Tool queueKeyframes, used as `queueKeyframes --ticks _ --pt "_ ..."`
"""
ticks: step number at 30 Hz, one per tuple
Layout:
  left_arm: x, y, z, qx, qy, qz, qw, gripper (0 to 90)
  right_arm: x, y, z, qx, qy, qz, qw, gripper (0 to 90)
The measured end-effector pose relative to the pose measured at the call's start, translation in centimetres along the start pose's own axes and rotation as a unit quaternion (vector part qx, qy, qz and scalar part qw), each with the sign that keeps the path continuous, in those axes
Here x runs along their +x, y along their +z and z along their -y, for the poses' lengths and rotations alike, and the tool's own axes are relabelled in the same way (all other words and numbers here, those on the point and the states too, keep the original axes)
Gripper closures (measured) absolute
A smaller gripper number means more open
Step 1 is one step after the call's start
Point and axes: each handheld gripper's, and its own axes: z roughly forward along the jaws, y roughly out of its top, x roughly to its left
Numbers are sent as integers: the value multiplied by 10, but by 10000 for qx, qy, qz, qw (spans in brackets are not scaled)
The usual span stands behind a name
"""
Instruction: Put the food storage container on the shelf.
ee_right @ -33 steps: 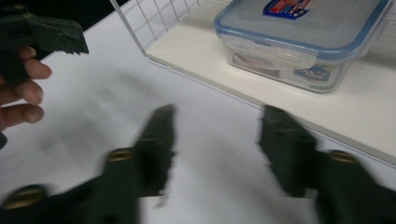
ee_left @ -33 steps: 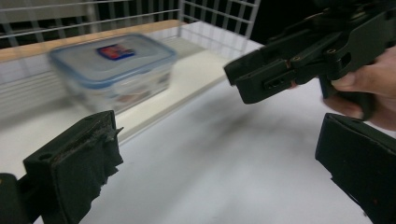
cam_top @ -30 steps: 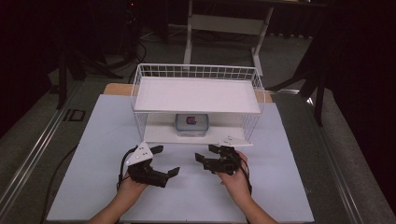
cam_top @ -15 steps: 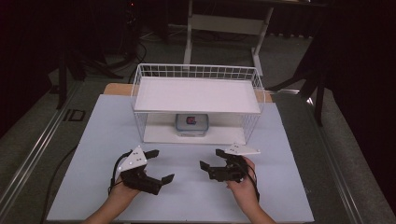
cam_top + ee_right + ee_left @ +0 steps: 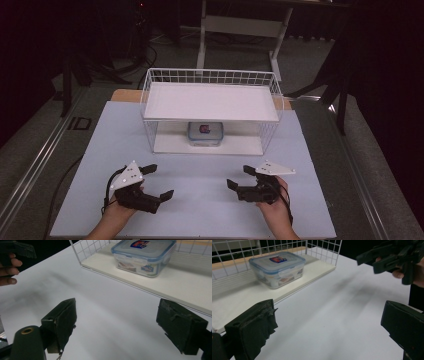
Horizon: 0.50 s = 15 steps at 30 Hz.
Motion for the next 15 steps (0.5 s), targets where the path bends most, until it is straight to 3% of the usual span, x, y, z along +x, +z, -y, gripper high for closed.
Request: queueKeyframes --ticks 10,15 --pt "3 -3 16 115 -74 -71 9999 6 -10 -19 15 -21 -37 14 10000 165" --pt "4 -5 20 250 13 -154 9996 6 -14 -22 22 -44 -10 27 10000 164"
